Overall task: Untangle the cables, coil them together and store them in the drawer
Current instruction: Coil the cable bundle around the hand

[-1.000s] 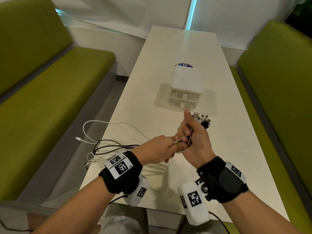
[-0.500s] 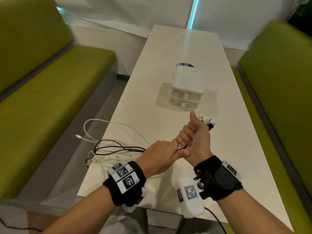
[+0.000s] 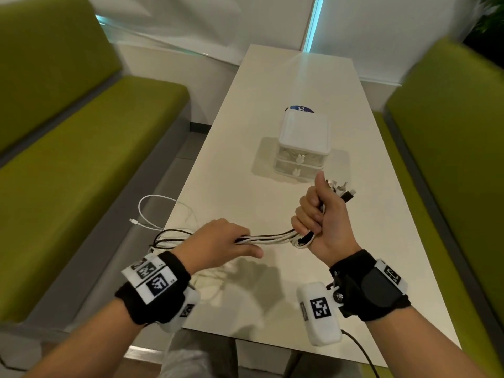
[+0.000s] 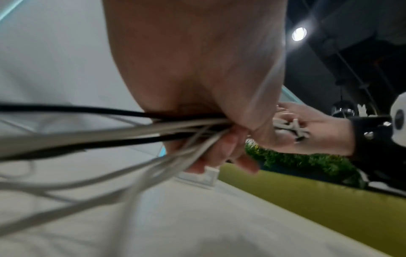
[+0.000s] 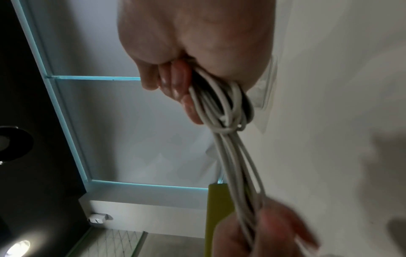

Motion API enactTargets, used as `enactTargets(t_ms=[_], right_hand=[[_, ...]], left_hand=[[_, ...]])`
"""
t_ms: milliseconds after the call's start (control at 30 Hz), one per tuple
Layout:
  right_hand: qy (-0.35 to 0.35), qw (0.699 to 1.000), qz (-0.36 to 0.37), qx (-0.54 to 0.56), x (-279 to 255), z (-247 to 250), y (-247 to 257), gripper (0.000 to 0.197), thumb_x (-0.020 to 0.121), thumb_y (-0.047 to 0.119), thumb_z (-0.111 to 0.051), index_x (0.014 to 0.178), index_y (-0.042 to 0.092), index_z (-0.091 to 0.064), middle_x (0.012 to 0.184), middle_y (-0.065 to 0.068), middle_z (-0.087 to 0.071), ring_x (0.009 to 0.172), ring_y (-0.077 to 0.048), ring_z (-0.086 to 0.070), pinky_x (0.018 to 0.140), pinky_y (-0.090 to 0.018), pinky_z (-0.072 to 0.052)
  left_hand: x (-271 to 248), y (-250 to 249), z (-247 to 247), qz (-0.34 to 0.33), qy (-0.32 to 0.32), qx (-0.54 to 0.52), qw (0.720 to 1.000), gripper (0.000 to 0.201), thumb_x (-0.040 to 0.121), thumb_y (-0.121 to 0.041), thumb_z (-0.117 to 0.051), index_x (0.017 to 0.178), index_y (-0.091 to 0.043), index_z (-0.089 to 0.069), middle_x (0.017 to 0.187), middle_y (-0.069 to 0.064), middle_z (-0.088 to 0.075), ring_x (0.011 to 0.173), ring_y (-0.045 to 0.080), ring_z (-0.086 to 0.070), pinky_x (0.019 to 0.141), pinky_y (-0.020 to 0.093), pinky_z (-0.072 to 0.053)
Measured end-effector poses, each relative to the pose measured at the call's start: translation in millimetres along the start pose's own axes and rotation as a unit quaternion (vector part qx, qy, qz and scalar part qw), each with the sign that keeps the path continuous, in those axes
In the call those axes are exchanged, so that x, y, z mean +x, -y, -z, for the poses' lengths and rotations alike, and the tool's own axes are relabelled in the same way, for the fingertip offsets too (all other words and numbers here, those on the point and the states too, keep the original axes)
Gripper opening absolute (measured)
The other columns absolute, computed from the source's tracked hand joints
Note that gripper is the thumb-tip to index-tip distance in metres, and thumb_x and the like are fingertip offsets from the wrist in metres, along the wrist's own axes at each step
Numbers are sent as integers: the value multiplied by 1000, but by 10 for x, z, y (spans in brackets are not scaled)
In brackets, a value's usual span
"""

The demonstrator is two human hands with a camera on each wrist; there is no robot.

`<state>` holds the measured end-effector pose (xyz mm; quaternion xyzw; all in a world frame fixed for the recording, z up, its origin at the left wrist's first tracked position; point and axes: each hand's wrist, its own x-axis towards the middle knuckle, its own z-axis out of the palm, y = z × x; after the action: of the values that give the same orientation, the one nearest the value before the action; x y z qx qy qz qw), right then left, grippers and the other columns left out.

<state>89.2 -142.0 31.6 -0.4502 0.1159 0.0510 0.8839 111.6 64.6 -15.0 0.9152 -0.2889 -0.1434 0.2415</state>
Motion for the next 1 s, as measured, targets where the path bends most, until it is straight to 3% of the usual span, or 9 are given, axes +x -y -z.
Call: enactTargets(t_ms=[167,300,467,633,700,767,800,900,1000], right_hand=[[41,989,8,-141,5,20,-42,51,88,44,-64,59,14,-35,47,1,-20,34,-13,-15,39,-26,-16],[99,947,9,-306,-38,-6,65,55,94,38,-62,59,13,-28,49,-3,-20,36,-15,-17,41,-24,-21],[106,906,6,-409,-118,35,69,55,94,37,-64,55,15,-32,49,-6,-26,40,-18,-23,44,-27,-26],[87,882,20,-464,-119,-15,-13,48,90,42,-67,56,14,-48,52,-7,-51,46,-22,-45,49,-30,-41],[104,879,12,-465,-103,-35,-66,31,87,44,-69,77,15,-69,75,-5,-72,69,-15,-66,67,-34,-57],[130,886,-22,-444,-87,-31,-116,40,82,46,-70,110,18,-72,101,0,-75,96,-6,-70,86,-38,-59],[140,889,-39,-434,-87,-35,-130,43,83,45,-70,115,17,-70,105,-1,-75,101,-8,-70,90,-40,-58],[175,895,-54,-406,-113,-63,-154,26,87,33,-71,95,9,-72,96,-17,-74,92,-28,-74,87,-43,-59],[172,901,-42,-396,-123,-84,-160,12,86,29,-73,82,18,-70,82,-8,-73,76,-30,-72,72,-37,-57]], left_hand=[[-106,97,169,30,78,-97,992,53,76,-60,-70,62,-15,-46,50,-3,-43,43,12,-42,48,25,-35],[-106,146,329,54,116,-71,989,52,77,-60,-70,64,-11,-58,45,0,-55,45,10,-46,51,20,-35],[-80,73,314,17,93,-66,993,53,83,-58,-65,63,-12,-47,51,-5,-39,48,8,-36,50,21,-28],[-34,-131,232,-22,93,42,995,52,90,-60,-51,74,-11,-54,53,-3,-45,52,11,-43,57,29,-33],[0,-192,265,-30,91,57,994,52,90,-59,-51,77,-9,-56,53,-3,-45,53,11,-44,59,30,-35],[25,-234,292,-31,85,61,994,46,90,-57,-52,83,-13,-63,55,-3,-48,55,10,-46,60,28,-36],[28,-257,304,-31,80,56,995,40,90,-56,-54,89,-18,-66,56,-4,-51,56,9,-48,59,26,-36],[39,-294,322,-41,49,33,997,20,92,-45,-56,90,-30,-69,66,-1,-64,62,12,-55,63,29,-42],[61,-353,307,-33,26,44,998,27,91,-41,-52,89,-23,-71,76,1,-70,73,19,-60,70,35,-47]])
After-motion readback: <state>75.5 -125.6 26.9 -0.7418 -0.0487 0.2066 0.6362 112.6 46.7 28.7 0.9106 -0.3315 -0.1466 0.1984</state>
